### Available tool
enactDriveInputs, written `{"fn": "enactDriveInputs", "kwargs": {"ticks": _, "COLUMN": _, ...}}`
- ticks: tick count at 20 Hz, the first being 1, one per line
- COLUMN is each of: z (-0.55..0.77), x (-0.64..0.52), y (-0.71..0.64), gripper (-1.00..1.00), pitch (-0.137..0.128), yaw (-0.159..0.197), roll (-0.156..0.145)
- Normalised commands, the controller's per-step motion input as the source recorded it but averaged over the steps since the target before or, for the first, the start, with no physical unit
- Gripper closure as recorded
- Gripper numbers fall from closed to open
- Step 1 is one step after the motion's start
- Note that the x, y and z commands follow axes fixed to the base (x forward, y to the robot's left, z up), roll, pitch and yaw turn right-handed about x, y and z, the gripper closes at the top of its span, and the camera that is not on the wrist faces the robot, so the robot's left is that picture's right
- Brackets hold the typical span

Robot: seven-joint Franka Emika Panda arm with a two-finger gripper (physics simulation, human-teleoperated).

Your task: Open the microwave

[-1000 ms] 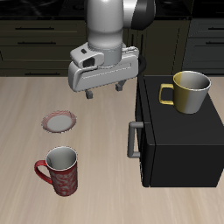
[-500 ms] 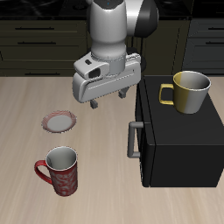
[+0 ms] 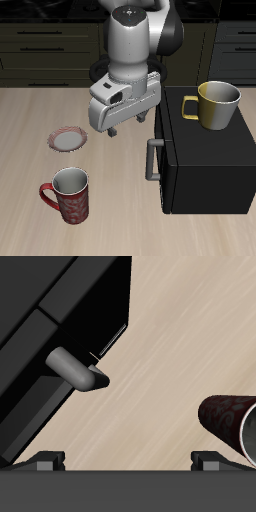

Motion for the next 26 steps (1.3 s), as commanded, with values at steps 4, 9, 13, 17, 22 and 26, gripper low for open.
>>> {"fn": "enactDriveInputs", "kwargs": {"ticks": 4, "z": -0.15, "x": 0.08, "y": 0.17, "gripper": -1.0, "pitch": 0.008, "yaw": 0.124, "roll": 0.025}}
{"fn": "enactDriveInputs", "kwargs": {"ticks": 9, "z": -0.1, "x": 0.02, "y": 0.2, "gripper": -1.0, "pitch": 0.02, "yaw": 0.178, "roll": 0.035}}
{"fn": "enactDriveInputs", "kwargs": {"ticks": 13, "z": 0.05, "x": 0.04, "y": 0.14, "gripper": -1.0, "pitch": -0.028, "yaw": 0.14, "roll": 0.008}}
{"fn": "enactDriveInputs", "kwargs": {"ticks": 17, "z": -0.03, "x": 0.05, "y": 0.02, "gripper": -1.0, "pitch": -0.005, "yaw": 0.1, "roll": -0.01}}
{"fn": "enactDriveInputs", "kwargs": {"ticks": 22, "z": -0.05, "x": 0.0, "y": 0.01, "gripper": -1.0, "pitch": -0.022, "yaw": 0.086, "roll": -0.018}}
{"fn": "enactDriveInputs", "kwargs": {"ticks": 26, "z": -0.13, "x": 0.04, "y": 0.04, "gripper": -1.0, "pitch": -0.013, "yaw": 0.091, "roll": -0.011}}
